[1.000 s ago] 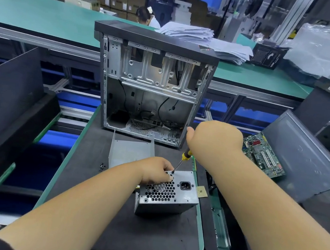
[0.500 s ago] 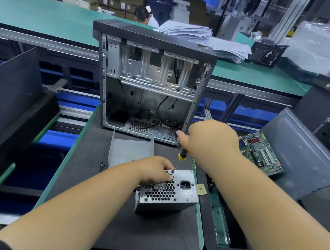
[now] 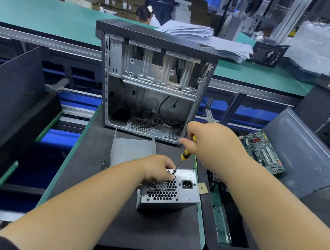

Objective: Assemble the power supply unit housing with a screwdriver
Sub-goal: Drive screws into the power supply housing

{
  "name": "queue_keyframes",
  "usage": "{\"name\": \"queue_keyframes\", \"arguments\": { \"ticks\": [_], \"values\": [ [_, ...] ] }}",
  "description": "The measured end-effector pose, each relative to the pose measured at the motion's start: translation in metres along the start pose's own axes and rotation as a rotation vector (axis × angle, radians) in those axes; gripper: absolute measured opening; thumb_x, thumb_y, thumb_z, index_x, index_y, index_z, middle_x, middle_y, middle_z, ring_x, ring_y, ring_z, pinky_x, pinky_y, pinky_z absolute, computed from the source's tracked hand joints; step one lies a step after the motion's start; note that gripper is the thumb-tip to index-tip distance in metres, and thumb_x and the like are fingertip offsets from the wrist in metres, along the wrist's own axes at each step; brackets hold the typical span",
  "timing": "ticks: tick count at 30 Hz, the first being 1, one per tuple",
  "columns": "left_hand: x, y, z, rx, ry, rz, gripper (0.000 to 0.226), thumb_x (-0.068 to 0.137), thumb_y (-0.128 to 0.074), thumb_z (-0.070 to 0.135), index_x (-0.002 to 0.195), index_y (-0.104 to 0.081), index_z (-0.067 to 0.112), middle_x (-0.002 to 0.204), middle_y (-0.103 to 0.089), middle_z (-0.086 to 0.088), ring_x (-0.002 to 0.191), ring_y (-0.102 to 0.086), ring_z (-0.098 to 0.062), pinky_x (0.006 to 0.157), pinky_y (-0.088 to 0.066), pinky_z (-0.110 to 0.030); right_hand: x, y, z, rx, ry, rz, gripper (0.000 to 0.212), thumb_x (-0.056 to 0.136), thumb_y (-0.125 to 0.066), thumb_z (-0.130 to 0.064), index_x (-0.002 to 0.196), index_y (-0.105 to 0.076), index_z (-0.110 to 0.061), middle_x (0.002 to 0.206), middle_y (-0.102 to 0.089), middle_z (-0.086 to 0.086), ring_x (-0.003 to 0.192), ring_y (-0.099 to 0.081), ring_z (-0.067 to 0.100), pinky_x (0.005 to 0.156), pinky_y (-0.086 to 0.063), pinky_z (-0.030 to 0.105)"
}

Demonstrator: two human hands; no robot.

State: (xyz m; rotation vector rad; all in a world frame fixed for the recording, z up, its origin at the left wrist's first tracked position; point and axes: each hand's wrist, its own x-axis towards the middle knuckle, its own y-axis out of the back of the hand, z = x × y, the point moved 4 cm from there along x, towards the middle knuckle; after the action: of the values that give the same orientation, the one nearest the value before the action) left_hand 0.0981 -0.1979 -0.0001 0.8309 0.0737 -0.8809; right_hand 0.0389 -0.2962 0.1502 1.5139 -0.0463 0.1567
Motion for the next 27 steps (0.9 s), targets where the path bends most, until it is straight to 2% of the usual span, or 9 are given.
{"name": "queue_keyframes", "arguments": {
  "ticks": [2, 5, 7, 12, 14, 17, 23, 25, 27],
  "values": [
    [0.000, 0.000, 0.000, 0.004, -0.007, -0.004, 0.014, 0.091, -0.062, 0.024, 0.104, -0.066, 0.023, 0.080, -0.062, 0.003, 0.061, -0.052, -0.009, 0.058, -0.044, -0.021, -0.001, -0.002, 0.003, -0.117, -0.112, 0.022, 0.044, 0.100, -0.040, -0.048, 0.066, -0.032, -0.022, 0.062, -0.041, -0.003, 0.058, -0.037, 0.019, 0.049, -0.025, 0.029],
    [-0.001, 0.000, 0.001, -0.009, 0.001, -0.011, 0.009, 0.091, -0.061, 0.023, 0.098, -0.067, 0.025, 0.095, -0.070, -0.007, 0.074, -0.057, -0.017, 0.077, -0.053, -0.033, 0.000, -0.007, 0.002, -0.200, -0.270, 0.039, 0.052, 0.103, -0.028, -0.048, 0.064, -0.043, -0.018, 0.061, -0.043, -0.001, 0.054, -0.041, 0.021, 0.049, -0.029, 0.025],
    [-0.001, 0.000, 0.002, -0.025, 0.007, -0.003, 0.007, 0.091, -0.061, 0.022, 0.090, -0.066, 0.027, 0.092, -0.069, -0.006, 0.074, -0.057, -0.017, 0.074, -0.053, -0.033, 0.001, -0.009, -0.001, -0.155, -0.262, 0.018, 0.053, 0.102, -0.025, -0.053, 0.065, -0.042, -0.019, 0.063, -0.045, -0.002, 0.057, -0.044, 0.022, 0.049, -0.026, 0.024],
    [-0.002, 0.001, 0.001, -0.033, 0.019, -0.017, 0.025, 0.089, -0.059, 0.017, 0.066, -0.057, 0.027, 0.068, -0.053, -0.002, 0.056, -0.045, -0.017, 0.056, -0.038, -0.023, -0.007, -0.003, -0.006, 0.140, -0.015, -0.145, 0.012, 0.088, -0.054, -0.028, 0.090, -0.044, -0.020, 0.082, -0.055, -0.002, 0.078, -0.054, 0.024, 0.064, -0.047, 0.038],
    [-0.001, 0.001, 0.001, -0.021, 0.015, -0.012, 0.017, 0.090, -0.060, 0.020, 0.074, -0.059, 0.026, 0.070, -0.055, -0.002, 0.058, -0.047, -0.016, 0.059, -0.040, -0.024, -0.009, 0.002, -0.006, 0.058, 0.050, -0.137, 0.015, 0.090, -0.060, -0.027, 0.091, -0.046, -0.020, 0.085, -0.056, -0.002, 0.082, -0.054, 0.024, 0.069, -0.048, 0.038],
    [-0.001, 0.000, 0.001, -0.006, 0.009, -0.008, 0.010, 0.091, -0.061, 0.024, 0.100, -0.065, 0.027, 0.083, -0.062, -0.002, 0.067, -0.053, -0.017, 0.063, -0.044, -0.023, -0.002, 0.006, -0.002, -0.090, -0.026, -0.168, 0.030, 0.091, -0.062, -0.042, 0.081, -0.047, -0.018, 0.079, -0.055, 0.001, 0.072, -0.053, 0.022, 0.057, -0.040, 0.032],
    [-0.001, -0.002, 0.000, -0.016, -0.006, 0.015, 0.011, 0.090, -0.062, 0.025, 0.099, -0.065, 0.032, 0.095, -0.069, 0.004, 0.075, -0.061, -0.010, 0.075, -0.050, -0.026, 0.002, 0.000, 0.010, -0.234, -0.367, -0.093, 0.059, 0.102, -0.030, -0.057, 0.062, -0.043, -0.015, 0.062, -0.048, 0.003, 0.052, -0.043, 0.019, 0.048, -0.033, 0.025],
    [-0.001, -0.002, -0.001, -0.030, 0.002, 0.017, 0.012, 0.090, -0.062, 0.025, 0.101, -0.066, 0.029, 0.097, -0.070, 0.002, 0.082, -0.066, -0.016, 0.078, -0.054, -0.030, 0.001, -0.004, 0.007, -0.203, -0.305, -0.058, 0.057, 0.102, -0.027, -0.056, 0.066, -0.044, -0.016, 0.064, -0.049, 0.002, 0.056, -0.045, 0.021, 0.049, -0.028, 0.025],
    [-0.001, -0.001, 0.000, -0.047, 0.016, 0.014, 0.011, 0.090, -0.062, 0.024, 0.099, -0.065, 0.027, 0.096, -0.071, -0.001, 0.084, -0.065, -0.019, 0.081, -0.054, -0.032, -0.001, -0.006, 0.000, -0.008, -0.193, -0.065, 0.036, 0.099, -0.036, -0.046, 0.079, -0.045, -0.018, 0.071, -0.049, -0.001, 0.065, -0.048, 0.023, 0.050, -0.026, 0.029]
  ]
}}
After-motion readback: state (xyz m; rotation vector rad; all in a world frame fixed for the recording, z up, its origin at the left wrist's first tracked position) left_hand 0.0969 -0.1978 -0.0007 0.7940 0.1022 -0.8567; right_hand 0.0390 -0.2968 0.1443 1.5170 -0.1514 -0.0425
